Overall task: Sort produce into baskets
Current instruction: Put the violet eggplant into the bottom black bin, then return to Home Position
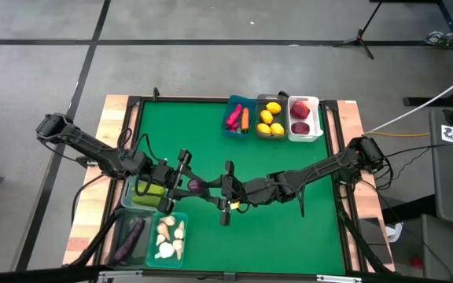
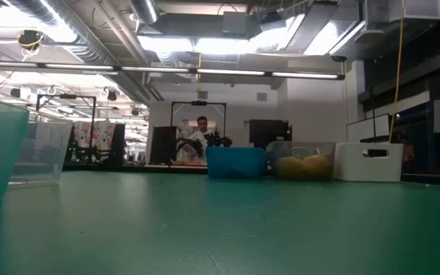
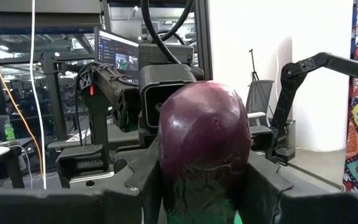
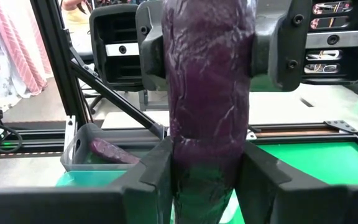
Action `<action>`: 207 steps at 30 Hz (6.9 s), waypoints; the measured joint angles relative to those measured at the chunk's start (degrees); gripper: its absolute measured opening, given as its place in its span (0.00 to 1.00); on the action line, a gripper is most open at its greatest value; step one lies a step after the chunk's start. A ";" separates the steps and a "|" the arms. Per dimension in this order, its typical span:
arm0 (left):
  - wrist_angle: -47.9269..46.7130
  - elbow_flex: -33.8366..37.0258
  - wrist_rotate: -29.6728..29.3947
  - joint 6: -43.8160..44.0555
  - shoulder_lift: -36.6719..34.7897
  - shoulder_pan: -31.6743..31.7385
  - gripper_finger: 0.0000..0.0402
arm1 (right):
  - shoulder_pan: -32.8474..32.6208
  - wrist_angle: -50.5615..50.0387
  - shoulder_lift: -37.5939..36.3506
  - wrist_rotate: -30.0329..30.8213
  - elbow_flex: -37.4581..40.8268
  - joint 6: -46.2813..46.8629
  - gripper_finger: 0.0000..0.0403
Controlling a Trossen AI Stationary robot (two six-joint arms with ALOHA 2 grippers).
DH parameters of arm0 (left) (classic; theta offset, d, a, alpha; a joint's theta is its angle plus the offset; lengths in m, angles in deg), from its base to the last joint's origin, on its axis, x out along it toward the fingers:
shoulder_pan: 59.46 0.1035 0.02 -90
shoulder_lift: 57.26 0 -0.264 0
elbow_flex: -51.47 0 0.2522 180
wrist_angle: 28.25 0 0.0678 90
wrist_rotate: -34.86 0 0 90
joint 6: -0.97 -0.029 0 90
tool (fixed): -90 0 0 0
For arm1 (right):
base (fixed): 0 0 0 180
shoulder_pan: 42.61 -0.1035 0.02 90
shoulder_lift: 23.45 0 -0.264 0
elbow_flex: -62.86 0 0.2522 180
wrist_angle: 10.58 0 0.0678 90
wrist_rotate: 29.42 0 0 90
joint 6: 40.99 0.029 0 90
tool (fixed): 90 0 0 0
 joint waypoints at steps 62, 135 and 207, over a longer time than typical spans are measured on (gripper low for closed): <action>-74.00 -0.02 0.25 91.54 -17.06 -23.14 0.38 | -3.41 -27.67 0.07 1.52 0.02 15.18 0.79; -57.53 -3.39 0.87 106.44 -5.89 -34.66 0.74 | -3.41 -17.22 -4.02 -4.07 3.15 4.52 0.79; -52.20 2.42 9.18 3.21 -64.43 -32.68 0.74 | -2.62 -12.40 -98.00 -7.45 57.54 4.54 0.79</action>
